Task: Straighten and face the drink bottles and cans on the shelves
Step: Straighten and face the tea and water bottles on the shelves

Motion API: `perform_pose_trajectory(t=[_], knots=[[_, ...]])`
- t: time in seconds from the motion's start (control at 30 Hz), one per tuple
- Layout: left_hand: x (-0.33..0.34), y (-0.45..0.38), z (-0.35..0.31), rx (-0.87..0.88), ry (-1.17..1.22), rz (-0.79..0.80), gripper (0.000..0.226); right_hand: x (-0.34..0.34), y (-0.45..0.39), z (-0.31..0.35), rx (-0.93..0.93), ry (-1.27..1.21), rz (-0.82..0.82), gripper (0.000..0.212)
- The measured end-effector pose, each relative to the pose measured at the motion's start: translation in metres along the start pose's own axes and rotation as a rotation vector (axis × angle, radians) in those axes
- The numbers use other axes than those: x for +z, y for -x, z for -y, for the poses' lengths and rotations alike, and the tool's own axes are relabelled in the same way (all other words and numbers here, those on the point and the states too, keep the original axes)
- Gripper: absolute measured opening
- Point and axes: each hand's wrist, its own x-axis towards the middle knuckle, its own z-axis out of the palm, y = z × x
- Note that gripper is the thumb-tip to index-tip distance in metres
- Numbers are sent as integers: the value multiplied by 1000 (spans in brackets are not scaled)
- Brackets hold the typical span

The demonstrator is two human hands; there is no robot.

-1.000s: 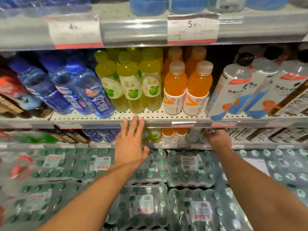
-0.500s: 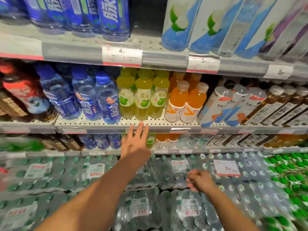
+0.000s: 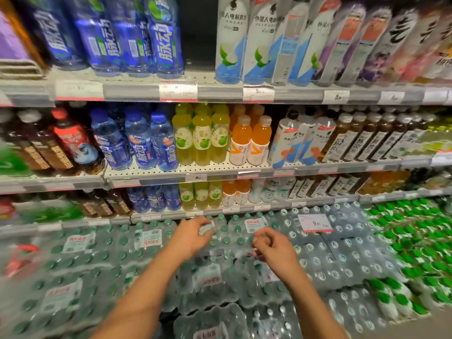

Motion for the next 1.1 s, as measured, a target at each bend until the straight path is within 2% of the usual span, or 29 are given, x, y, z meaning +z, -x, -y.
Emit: perform_pose_trajectory(t=[0.07,0.13,0.23,0.3,0.43,0.57,0.83,0.9,0.97,1.0,1.1], knots=[[1,30,9,-3,-26,96,52,0,16,2,-76,49,-5,10],[-8,59,18,-3,-106,266,57,4,34,7,-133,105,10,11],[-38,96,25,-78,-177,442,65,14,54,20,-244,226,30,15],[-62,113,27,-108,-214,399,68,20,61,34,-302,304,58,19],[-115,142,26,-84,-227,166,67,29,75,73,-390,419,133,35],[-160,166,30,-39,-197,55,67,34,79,123,-468,455,154,34],[-229,201,107,-15,-105,51,67,106,66,210,-497,583,217,36],[-253,198,137,8,-131,25,72,135,58,223,-512,566,183,39],[-282,188,164,32,-160,-42,88,163,46,237,-544,477,99,41],[-297,181,177,47,-167,-80,89,175,39,247,-570,463,48,44],[-338,164,198,126,-224,-167,65,202,9,290,-682,548,-103,57]])
